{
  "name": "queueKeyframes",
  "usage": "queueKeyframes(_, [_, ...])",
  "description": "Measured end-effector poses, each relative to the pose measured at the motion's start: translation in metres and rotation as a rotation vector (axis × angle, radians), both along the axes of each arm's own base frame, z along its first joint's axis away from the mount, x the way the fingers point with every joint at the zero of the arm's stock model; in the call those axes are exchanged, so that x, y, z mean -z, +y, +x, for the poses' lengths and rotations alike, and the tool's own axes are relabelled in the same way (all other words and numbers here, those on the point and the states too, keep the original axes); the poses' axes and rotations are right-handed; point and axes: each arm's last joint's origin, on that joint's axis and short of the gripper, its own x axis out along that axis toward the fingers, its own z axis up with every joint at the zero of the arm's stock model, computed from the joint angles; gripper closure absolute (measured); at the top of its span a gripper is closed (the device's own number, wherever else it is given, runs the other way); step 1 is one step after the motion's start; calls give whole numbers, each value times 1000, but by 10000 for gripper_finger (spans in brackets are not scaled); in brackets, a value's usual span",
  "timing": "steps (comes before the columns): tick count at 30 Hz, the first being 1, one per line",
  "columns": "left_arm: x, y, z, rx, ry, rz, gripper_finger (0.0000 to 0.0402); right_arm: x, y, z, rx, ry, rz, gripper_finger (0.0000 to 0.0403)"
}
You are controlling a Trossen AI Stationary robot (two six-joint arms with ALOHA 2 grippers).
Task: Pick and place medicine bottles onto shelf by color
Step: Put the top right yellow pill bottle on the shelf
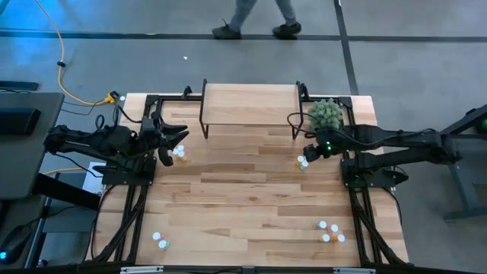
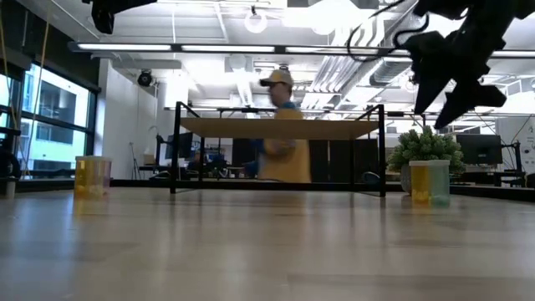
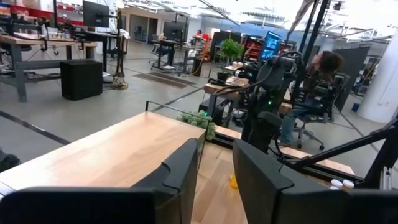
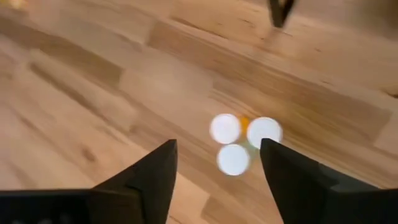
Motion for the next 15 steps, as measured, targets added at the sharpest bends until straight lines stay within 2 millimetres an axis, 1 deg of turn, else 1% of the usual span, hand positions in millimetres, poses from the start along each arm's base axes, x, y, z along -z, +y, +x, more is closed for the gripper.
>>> queueKeyframes(4, [0,0,0,-1,2,0,302,9,-6,-3,146,101,81,176])
queueKeyframes(7, [0,1,0,-23,2,0,302,14,-9,-2,230,150,86,176])
queueKeyframes(9, [0,1,0,-31,2,0,302,15,-10,0,275,146,77,176])
queueKeyframes(15, [1,1,-1,-56,16,1,302,14,-10,3,404,91,145,176])
